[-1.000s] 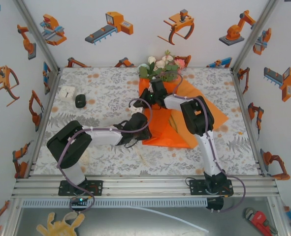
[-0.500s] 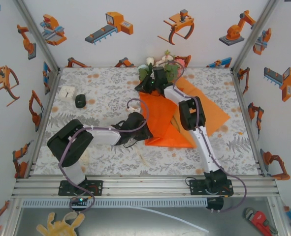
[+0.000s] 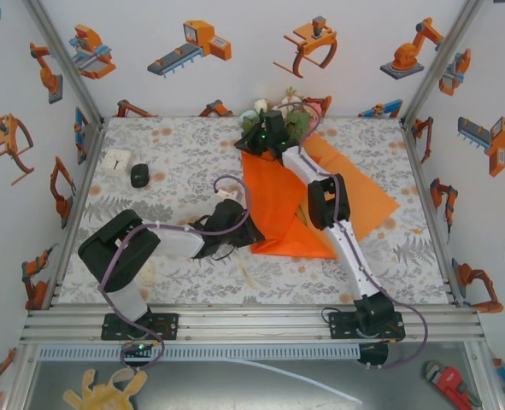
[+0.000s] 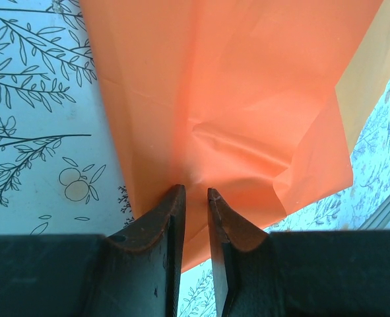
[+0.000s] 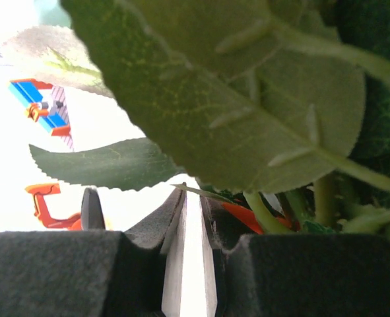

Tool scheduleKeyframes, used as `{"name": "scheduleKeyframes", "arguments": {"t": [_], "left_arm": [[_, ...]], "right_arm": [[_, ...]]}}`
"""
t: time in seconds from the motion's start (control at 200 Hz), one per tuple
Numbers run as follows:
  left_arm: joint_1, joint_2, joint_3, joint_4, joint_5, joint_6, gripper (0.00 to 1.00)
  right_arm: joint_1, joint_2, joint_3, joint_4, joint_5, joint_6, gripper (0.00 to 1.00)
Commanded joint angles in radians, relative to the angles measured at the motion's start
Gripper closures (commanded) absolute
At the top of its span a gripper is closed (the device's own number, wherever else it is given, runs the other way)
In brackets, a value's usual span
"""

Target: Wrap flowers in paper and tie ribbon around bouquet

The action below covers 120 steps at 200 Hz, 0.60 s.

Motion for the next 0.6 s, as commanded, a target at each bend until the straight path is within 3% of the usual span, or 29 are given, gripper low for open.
{"name": "scheduleKeyframes", "arguments": {"t": [0.0, 0.24, 0.355, 0.455, 0.596], "left_arm": [[-0.040, 0.093, -0.095, -0.351, 0.027, 0.022, 0.72], [-0.069, 0.069, -0.100, -0.377, -0.010, 0.012, 0.72], [-0.071, 0.072, -0.093, -0.382, -0.015, 0.011, 0.72], [-0.072, 0.079, -0.083, -0.383, -0.015, 0.013, 0.72], [-0.071, 0.085, -0.072, -0.384, -0.018, 0.015, 0.72]], "right_arm": [[-0.028, 0.118, 0.072, -0.107, 0.121, -0.005, 0.80], [-0.028, 0.138, 0.133, 0.005, 0.180, 0.010, 0.82], [-0.026, 0.072, 0.138, 0.033, 0.159, 0.007, 0.82], [-0.019, -0.071, 0.036, 0.090, 0.103, -0.009, 0.82], [-0.001, -0.307, -0.232, 0.274, -0.020, 0.021, 0.79]]}}
